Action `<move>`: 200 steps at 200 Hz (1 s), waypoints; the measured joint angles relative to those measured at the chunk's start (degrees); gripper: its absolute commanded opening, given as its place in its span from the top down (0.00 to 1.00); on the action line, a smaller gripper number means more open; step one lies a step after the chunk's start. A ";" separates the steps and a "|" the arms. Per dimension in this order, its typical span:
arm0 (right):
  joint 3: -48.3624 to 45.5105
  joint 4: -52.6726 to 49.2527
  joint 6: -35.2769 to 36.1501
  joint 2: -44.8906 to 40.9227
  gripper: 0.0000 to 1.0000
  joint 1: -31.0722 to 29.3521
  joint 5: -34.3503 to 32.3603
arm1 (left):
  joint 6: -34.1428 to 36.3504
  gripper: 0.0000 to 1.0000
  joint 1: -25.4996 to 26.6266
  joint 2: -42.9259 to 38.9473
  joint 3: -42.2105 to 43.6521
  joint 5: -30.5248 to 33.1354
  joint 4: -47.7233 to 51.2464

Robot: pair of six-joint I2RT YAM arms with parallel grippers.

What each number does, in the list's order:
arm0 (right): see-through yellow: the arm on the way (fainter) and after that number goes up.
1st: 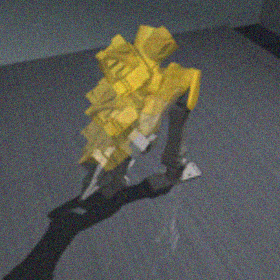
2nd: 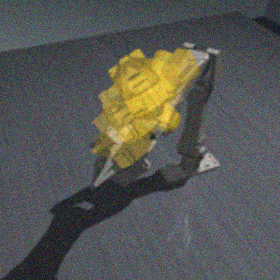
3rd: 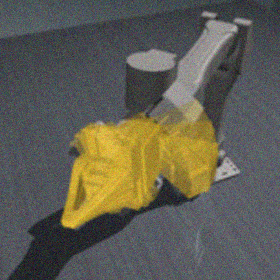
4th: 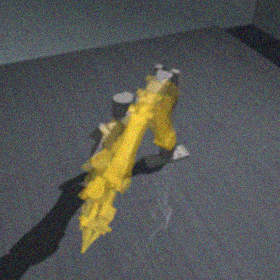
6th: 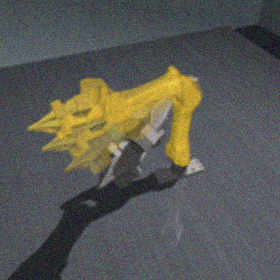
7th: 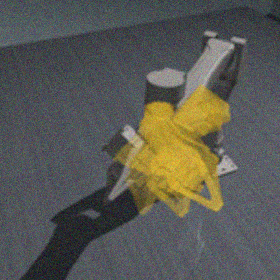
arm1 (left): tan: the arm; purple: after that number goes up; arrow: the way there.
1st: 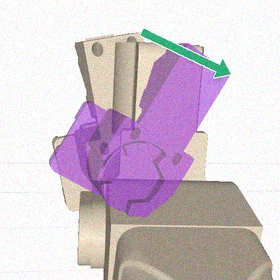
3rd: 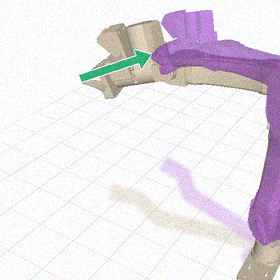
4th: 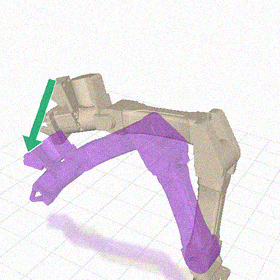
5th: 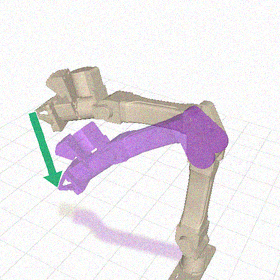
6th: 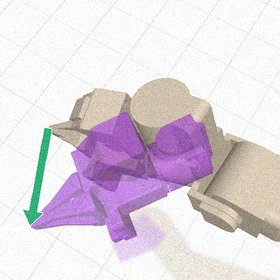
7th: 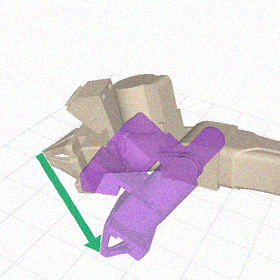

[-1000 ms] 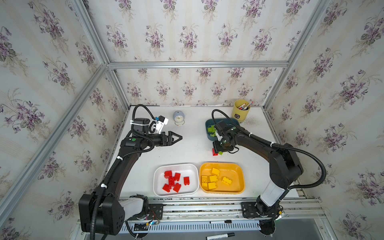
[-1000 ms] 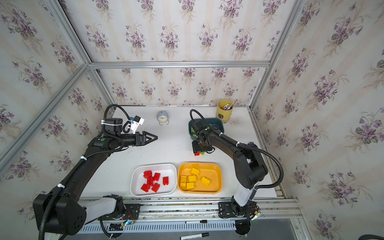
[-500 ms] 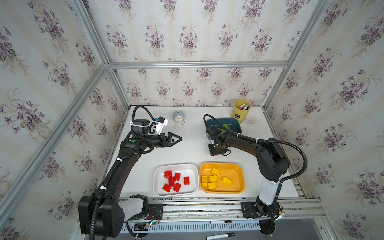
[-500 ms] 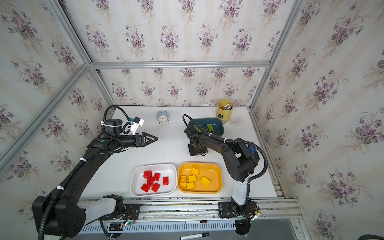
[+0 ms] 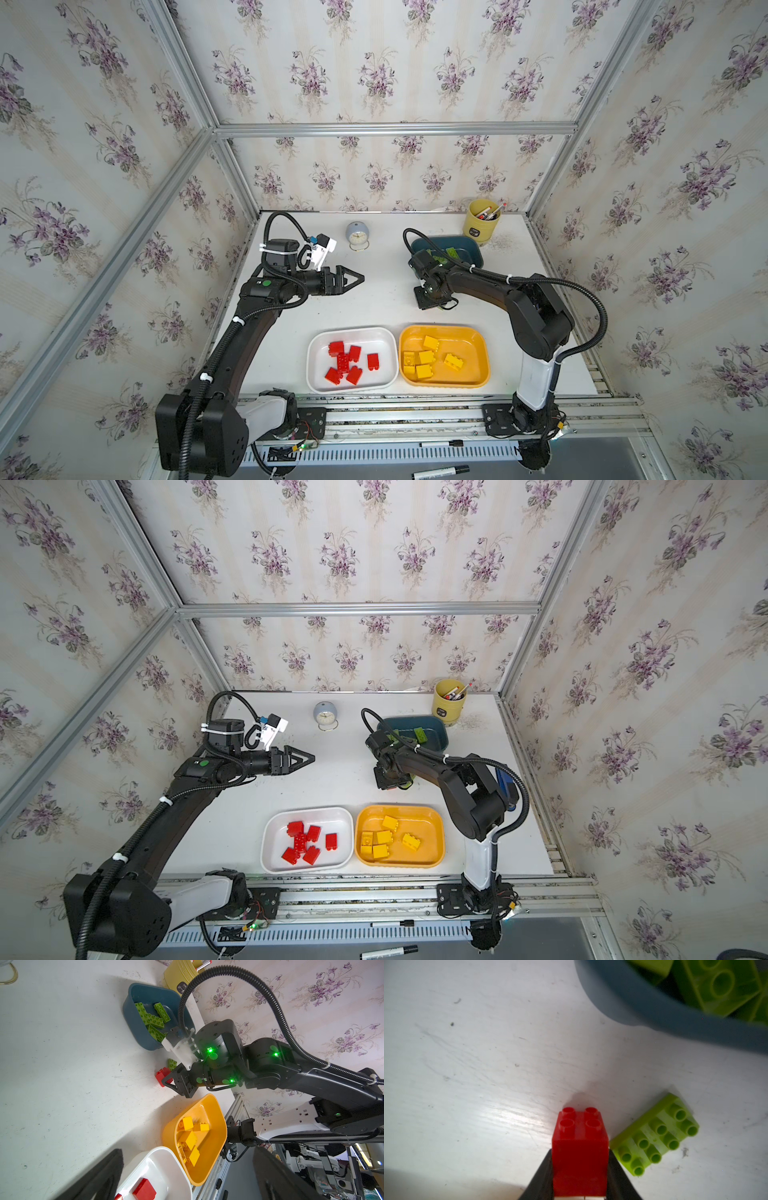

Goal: Sort the legos into containers by color
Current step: 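Carry the red brick with the right gripper into the white tray and release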

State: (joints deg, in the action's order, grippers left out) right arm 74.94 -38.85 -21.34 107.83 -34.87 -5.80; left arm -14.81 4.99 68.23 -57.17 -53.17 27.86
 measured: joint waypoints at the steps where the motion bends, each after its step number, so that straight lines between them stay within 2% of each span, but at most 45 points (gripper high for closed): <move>1: 0.00 -0.04 0.17 -0.22 0.76 -0.02 0.02 | 0.02 0.01 -0.02 0.00 0.00 0.00 0.00; 21: 0.42 -0.26 3.65 -4.15 0.76 -0.55 1.95 | 0.20 0.01 -0.22 0.00 -0.02 -0.02 0.00; 57: -0.26 -0.70 11.47 -12.81 0.76 -4.02 9.51 | 0.39 0.01 -0.52 -0.09 -0.33 -0.02 0.07; 112: -4.31 -0.11 19.78 -17.44 0.74 -18.95 15.78 | 1.49 0.01 -3.15 -2.95 0.81 -0.02 1.44; 145: -6.71 2.40 22.84 -16.04 0.73 -24.44 17.53 | 2.21 0.01 -3.85 -3.98 2.58 -0.02 2.69; 167: -6.78 4.35 23.87 -13.46 0.65 -25.16 17.22 | 2.27 0.01 -3.89 -4.76 3.56 0.02 3.26; 182: -6.54 4.92 24.41 -12.11 0.53 -25.16 16.02 | 2.27 0.01 -3.89 -5.25 4.02 0.02 3.48; 200: -5.16 5.07 25.42 -10.93 0.42 -25.22 14.91 | 2.27 0.01 -3.89 -5.53 4.31 0.00 3.56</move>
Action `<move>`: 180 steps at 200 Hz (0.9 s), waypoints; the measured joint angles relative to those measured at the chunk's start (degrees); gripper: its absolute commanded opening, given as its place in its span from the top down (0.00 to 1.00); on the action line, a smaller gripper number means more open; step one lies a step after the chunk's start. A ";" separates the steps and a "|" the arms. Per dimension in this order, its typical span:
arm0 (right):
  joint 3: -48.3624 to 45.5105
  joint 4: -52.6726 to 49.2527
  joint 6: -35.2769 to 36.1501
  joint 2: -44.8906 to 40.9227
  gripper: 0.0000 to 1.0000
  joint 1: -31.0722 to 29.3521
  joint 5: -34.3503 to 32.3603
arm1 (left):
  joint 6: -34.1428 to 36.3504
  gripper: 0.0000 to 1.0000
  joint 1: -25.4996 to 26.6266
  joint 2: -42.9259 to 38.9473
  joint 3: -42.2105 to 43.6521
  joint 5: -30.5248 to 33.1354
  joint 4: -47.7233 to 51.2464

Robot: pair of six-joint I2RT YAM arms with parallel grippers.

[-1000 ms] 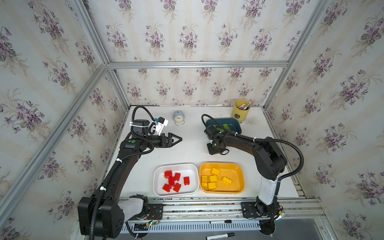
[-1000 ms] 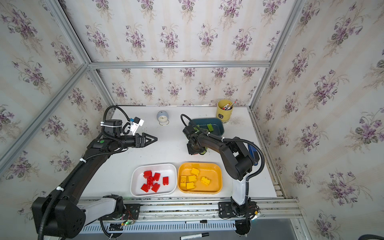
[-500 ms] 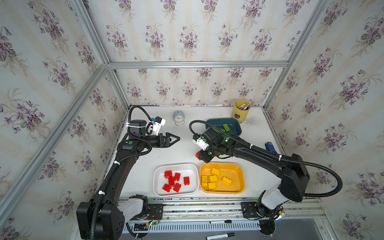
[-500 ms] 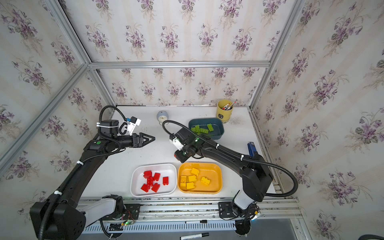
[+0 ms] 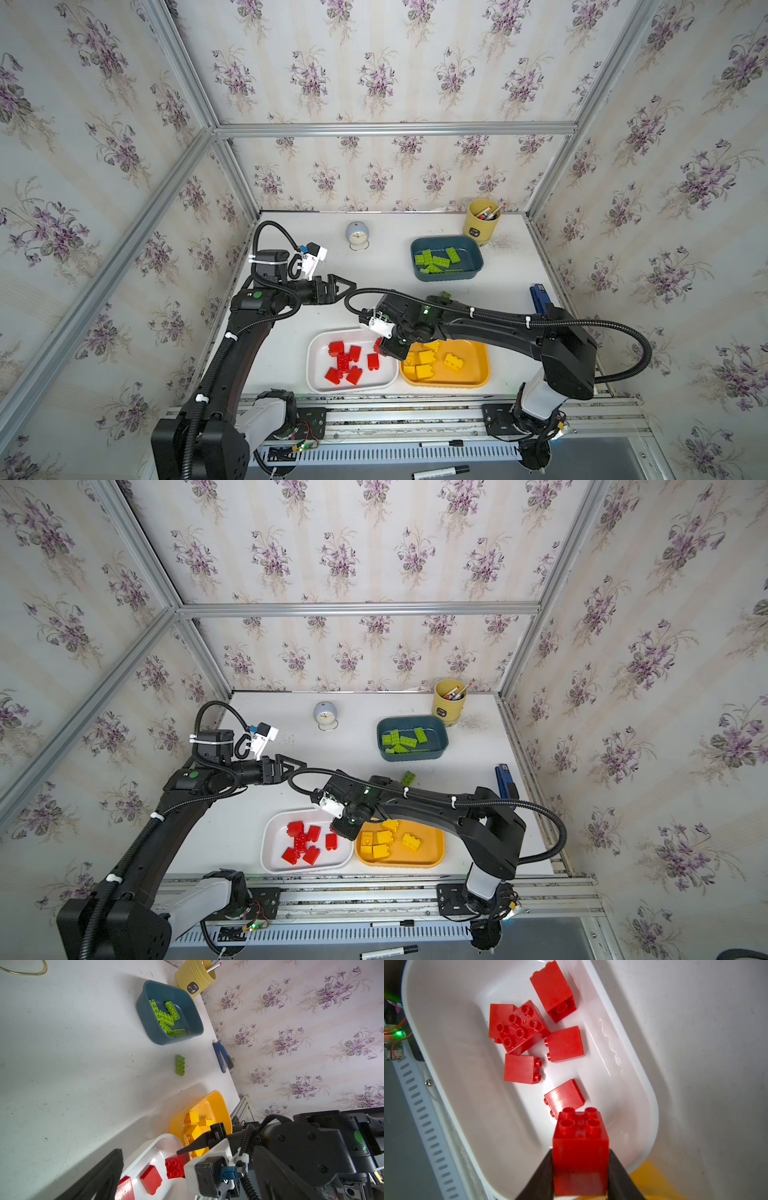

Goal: Sort the legos into containers by color
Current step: 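Carry the red brick with the right gripper into the white tray and release, then move the right gripper to the last lime-green brick and grasp it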

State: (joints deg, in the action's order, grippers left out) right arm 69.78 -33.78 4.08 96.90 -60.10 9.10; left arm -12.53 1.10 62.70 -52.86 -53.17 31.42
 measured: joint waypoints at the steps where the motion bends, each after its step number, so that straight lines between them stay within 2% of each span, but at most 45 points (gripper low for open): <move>1: 0.20 0.02 0.04 0.04 0.42 0.00 -0.11 | 0.00 0.01 0.00 0.00 0.00 0.00 0.00; 21: 1.11 0.22 0.68 -0.24 0.34 0.17 -0.83 | -0.02 0.01 0.00 -0.11 0.20 -0.04 0.11; 44: 1.16 -0.63 0.59 -3.17 0.32 2.23 -0.79 | -0.02 0.01 0.00 -0.17 0.46 -0.15 0.22; 63: 1.40 -1.95 -0.81 -7.02 0.32 6.71 -0.15 | -0.04 0.01 0.00 -0.39 0.59 -0.39 0.33; 85: -0.17 -3.91 -5.03 -11.19 0.33 14.78 0.79 | -0.07 0.01 0.02 -0.81 1.11 -0.74 0.28; 105: -3.34 -6.99 -11.37 -14.29 0.31 22.82 0.35 | -0.09 0.01 0.07 -1.14 2.05 -0.85 0.35; 123: -5.44 -8.98 -18.23 -15.69 0.30 27.54 -1.92 | -0.11 0.01 0.07 -1.27 2.80 -0.90 0.35; 180: -3.87 -11.89 -43.39 -7.28 0.28 28.87 -9.92 | -0.17 0.01 0.07 -1.38 3.26 -0.90 0.31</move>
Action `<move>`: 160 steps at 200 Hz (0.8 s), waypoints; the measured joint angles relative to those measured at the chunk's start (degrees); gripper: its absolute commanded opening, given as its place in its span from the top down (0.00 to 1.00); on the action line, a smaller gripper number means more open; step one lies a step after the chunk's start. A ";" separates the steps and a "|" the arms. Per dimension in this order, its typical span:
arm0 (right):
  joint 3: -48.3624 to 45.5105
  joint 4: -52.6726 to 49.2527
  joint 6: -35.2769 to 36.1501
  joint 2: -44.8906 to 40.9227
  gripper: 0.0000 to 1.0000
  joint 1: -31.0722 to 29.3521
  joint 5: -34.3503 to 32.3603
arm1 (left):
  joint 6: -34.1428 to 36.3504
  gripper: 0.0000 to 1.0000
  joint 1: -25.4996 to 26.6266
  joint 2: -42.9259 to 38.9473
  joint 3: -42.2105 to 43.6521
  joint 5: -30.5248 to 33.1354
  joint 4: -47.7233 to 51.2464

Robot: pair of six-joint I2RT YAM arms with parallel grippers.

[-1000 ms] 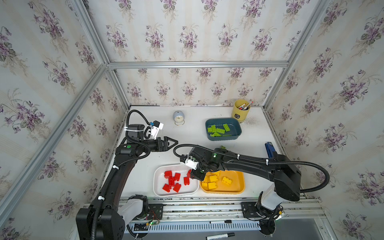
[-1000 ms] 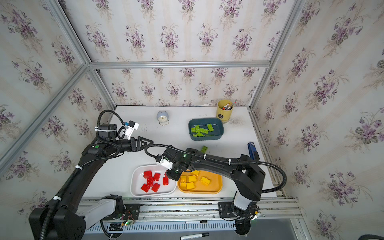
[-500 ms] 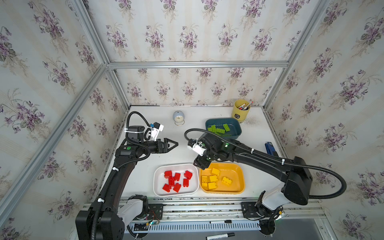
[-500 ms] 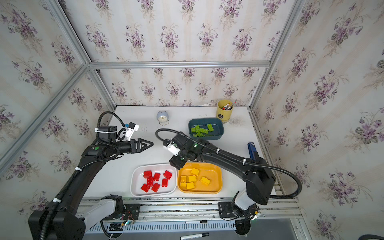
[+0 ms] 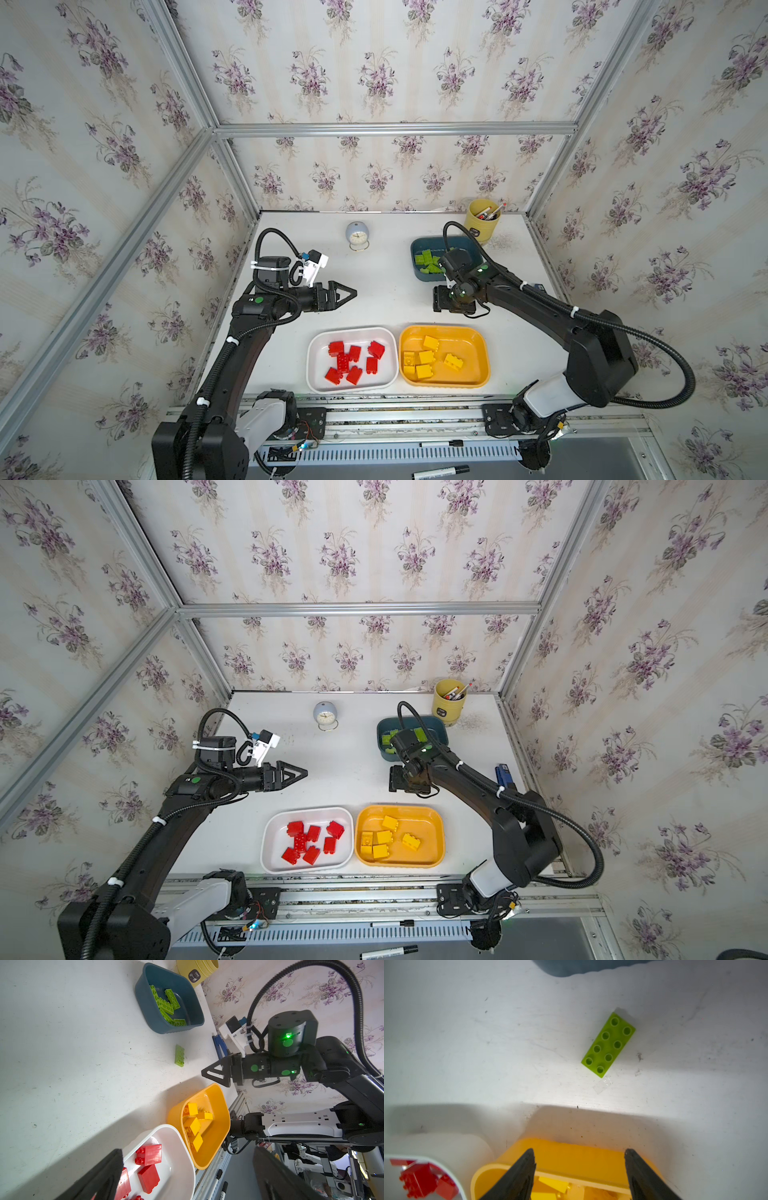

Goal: Sort the legos into containers by color
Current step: 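Move the right gripper to the last lime-green brick and grasp it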

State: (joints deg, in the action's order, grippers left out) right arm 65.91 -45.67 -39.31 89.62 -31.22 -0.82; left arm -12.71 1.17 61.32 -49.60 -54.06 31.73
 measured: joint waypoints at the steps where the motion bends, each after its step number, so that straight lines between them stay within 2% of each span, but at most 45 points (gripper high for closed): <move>1: 0.07 -0.02 -0.52 0.26 0.28 0.00 -0.11 | 0.00 0.01 0.00 0.00 0.00 0.00 0.00; 35: 3.54 0.66 -9.11 7.41 0.25 0.00 -4.00 | 0.00 0.01 0.02 -0.04 0.00 0.00 0.00; 79: 6.95 2.51 -13.77 15.74 0.28 2.69 -7.41 | 0.02 0.01 0.02 -0.04 0.00 0.00 0.00; 146: 9.51 4.96 -13.79 22.91 0.47 3.76 -7.45 | 0.11 0.01 0.00 0.39 -0.07 0.07 0.00; 160: 9.97 4.96 -13.75 23.32 0.53 3.76 -7.50 | 0.13 0.01 0.00 0.55 -0.17 0.07 -0.04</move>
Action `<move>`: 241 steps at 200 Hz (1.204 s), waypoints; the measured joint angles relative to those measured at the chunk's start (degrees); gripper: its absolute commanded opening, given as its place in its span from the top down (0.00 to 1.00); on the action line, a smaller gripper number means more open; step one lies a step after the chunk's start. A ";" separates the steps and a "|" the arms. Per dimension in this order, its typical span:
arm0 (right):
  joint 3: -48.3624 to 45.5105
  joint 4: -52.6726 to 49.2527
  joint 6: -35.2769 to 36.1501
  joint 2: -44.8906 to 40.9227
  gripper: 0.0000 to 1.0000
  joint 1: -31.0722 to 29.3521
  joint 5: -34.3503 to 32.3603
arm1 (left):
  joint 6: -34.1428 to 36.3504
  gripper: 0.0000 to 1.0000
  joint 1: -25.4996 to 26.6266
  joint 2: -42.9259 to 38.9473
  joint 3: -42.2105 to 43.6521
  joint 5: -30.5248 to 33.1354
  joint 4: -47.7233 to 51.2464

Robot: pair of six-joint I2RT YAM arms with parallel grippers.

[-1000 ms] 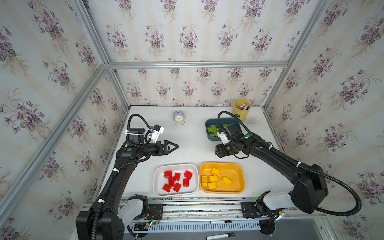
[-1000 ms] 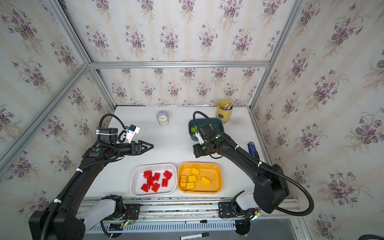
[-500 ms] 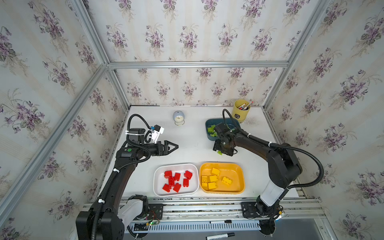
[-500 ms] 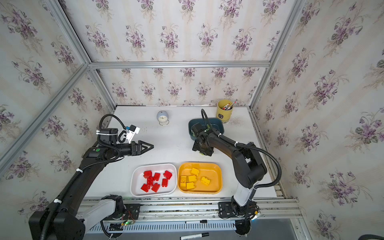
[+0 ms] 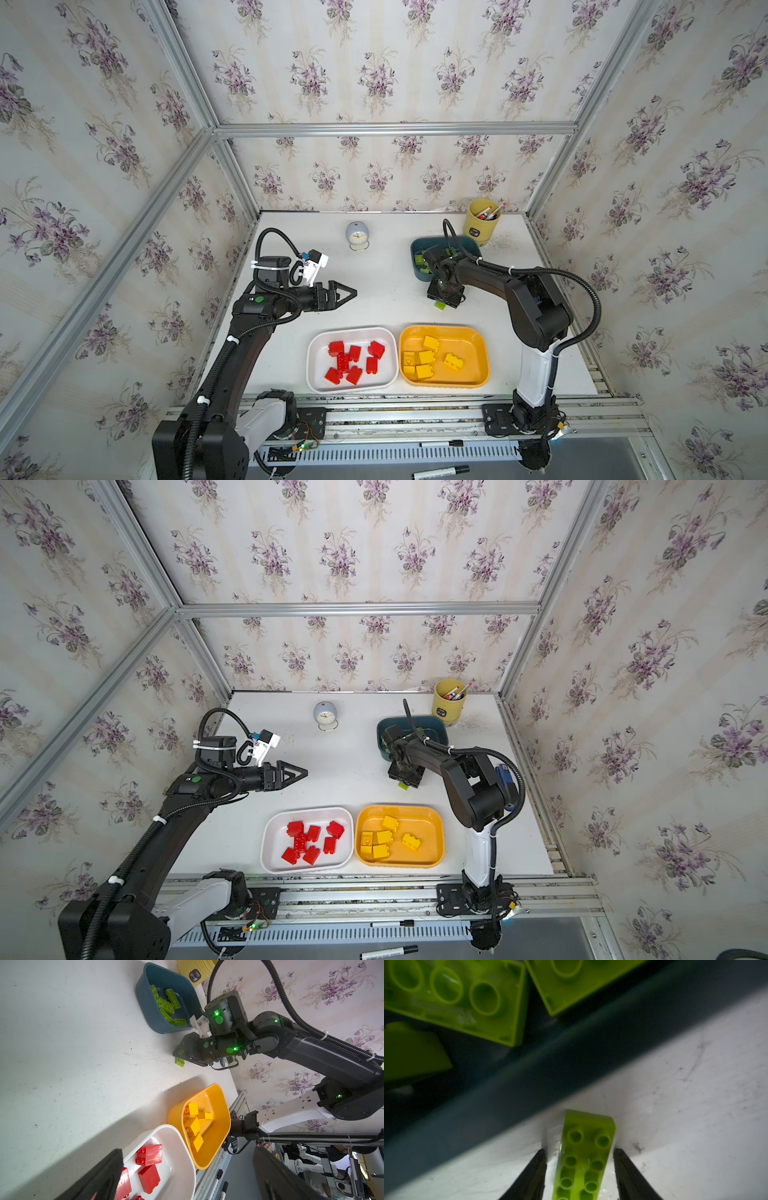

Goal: Sort the legos into containers by color
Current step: 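Move the right gripper to the last lime-green brick and grasp it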

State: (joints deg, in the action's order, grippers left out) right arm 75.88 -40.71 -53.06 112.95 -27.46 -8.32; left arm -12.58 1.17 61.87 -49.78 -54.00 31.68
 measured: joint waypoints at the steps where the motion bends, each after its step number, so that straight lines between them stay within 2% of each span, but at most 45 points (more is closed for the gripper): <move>1: 0.02 0.00 0.00 0.02 0.53 0.02 0.00 | 0.00 0.01 0.00 0.00 0.00 0.00 0.00; 26: -0.02 0.11 0.00 0.02 0.74 0.11 -0.02 | 0.00 0.01 0.00 0.42 -0.11 0.00 0.02; 45: -0.66 0.66 0.33 -0.94 0.82 0.11 0.24 | 0.00 0.01 0.00 0.61 -0.48 0.00 0.02; 65: -1.38 0.31 2.43 -3.78 0.83 -0.39 1.07 | 0.00 0.01 -0.02 0.87 -0.98 0.00 0.02; 84: -0.57 0.35 7.34 -8.04 0.80 -2.12 1.90 | 0.02 0.01 -0.02 1.36 -1.60 0.00 0.00; 97: 0.96 0.74 12.41 -10.34 0.78 -4.87 2.25 | 0.02 0.01 -0.02 1.73 -2.01 0.00 0.00; 136: -1.14 3.58 29.46 -18.34 0.78 -14.97 9.84 | 0.02 0.01 -0.02 2.40 -2.69 0.02 0.02; 185: -5.62 3.02 38.60 -24.87 0.78 -23.65 13.97 | 0.02 0.01 -0.02 2.23 -2.84 0.17 0.02; 217: -7.85 1.18 43.87 -27.54 0.76 -24.39 13.14 | 0.04 0.01 -0.02 2.51 -2.84 0.22 0.04; 241: -6.93 -1.09 51.80 -27.04 0.77 -21.35 12.22 | 0.04 0.01 -0.02 2.54 -2.84 0.35 0.04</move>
State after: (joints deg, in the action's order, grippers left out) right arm 68.95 -41.80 -1.26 85.91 -48.82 3.90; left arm -12.53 1.15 64.40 -52.62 -53.65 31.73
